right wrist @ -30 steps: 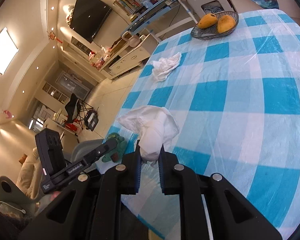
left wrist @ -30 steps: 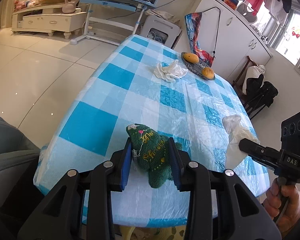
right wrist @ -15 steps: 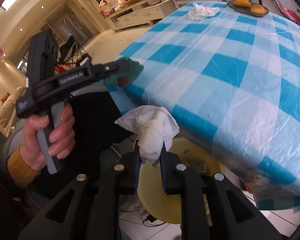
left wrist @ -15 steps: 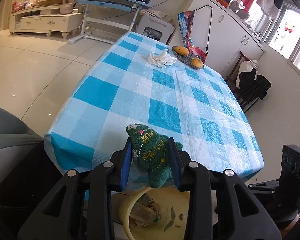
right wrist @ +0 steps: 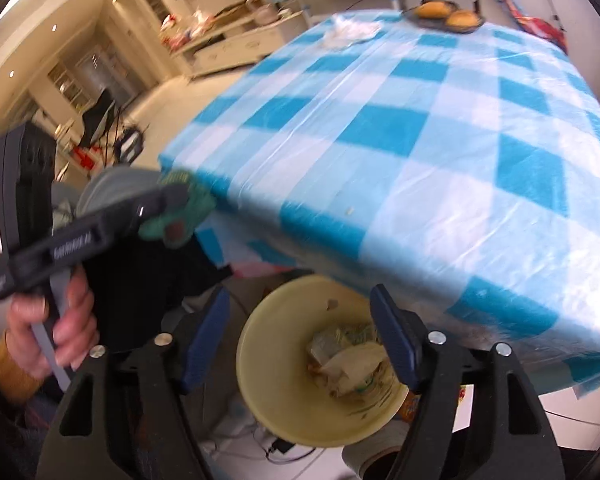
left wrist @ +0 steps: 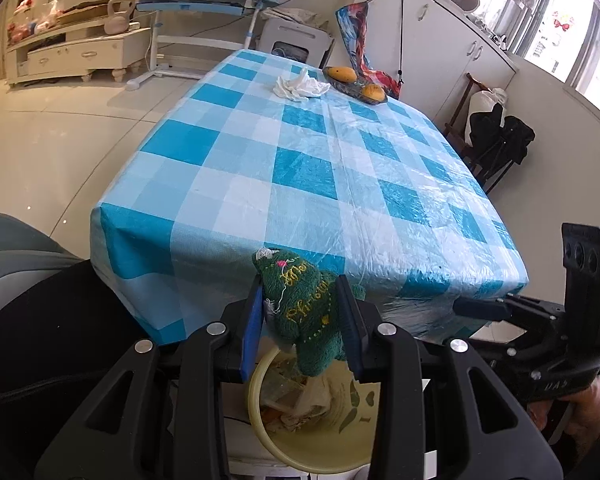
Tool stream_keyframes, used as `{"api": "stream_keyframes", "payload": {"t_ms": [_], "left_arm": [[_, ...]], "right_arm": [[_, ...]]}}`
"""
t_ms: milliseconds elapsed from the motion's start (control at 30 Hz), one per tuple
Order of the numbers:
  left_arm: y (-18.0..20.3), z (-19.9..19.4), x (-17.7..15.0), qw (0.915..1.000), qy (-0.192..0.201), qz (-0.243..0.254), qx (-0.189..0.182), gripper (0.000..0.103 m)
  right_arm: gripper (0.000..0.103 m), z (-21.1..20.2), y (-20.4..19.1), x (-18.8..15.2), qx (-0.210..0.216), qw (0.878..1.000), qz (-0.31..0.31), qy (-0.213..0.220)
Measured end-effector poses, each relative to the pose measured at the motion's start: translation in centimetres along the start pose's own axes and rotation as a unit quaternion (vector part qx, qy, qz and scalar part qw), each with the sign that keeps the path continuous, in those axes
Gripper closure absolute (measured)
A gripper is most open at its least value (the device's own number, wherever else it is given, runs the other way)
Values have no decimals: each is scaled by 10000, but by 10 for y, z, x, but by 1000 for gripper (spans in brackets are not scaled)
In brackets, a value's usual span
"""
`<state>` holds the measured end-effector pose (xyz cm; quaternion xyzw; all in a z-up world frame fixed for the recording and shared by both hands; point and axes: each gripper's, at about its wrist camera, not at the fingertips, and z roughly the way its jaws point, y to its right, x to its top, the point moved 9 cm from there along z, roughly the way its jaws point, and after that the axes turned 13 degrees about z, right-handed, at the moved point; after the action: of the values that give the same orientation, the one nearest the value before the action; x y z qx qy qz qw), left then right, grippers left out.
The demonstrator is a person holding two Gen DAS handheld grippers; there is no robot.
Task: Collect trash
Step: 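Open the left gripper to drop the green plush toy into the bucket, then grasp the last crumpled white tissue on the table with the right gripper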
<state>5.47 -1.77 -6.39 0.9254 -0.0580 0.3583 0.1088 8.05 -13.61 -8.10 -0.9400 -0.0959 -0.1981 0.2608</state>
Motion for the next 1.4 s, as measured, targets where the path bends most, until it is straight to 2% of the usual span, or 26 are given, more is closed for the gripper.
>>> {"api": "stream_keyframes", "payload": {"t_ms": [233, 367, 567, 933, 1033, 1133, 1200, 1300, 1400], "left_arm": [[2, -8, -6, 9999, 17, -45, -115, 70], [5, -11, -9, 9999, 15, -34, -157, 70], [12, -13, -13, 9999, -28, 70, -141, 70], [19, -14, -17, 9997, -89, 199, -124, 70], [26, -8, -22, 9988, -284, 349, -215, 69], [40, 8, -40, 9938, -814, 647, -385, 62], [44, 12, -43, 9923, -900, 780, -338, 52], [42, 6, -36, 9945, -636, 811, -196, 42], [28, -4, -24, 9978, -255, 615, 1, 40]], "right_arm": [[29, -9, 4, 16, -116, 9977, 65, 658], [27, -17, 0, 15, -184, 9961, 33, 860], [25, -44, 16, 8, -161, 9949, 114, 989], [25, -48, 14, 6, -142, 9945, 117, 1029], [25, -48, 13, 8, -139, 9944, 120, 1041], [25, -46, 10, 16, -103, 9943, 140, 1048], [24, -43, 7, 27, -65, 9943, 134, 1060], [23, -35, 1, 59, -175, 9935, 35, 1124], [23, -24, -5, 100, -249, 9921, -2, 1231]]}}
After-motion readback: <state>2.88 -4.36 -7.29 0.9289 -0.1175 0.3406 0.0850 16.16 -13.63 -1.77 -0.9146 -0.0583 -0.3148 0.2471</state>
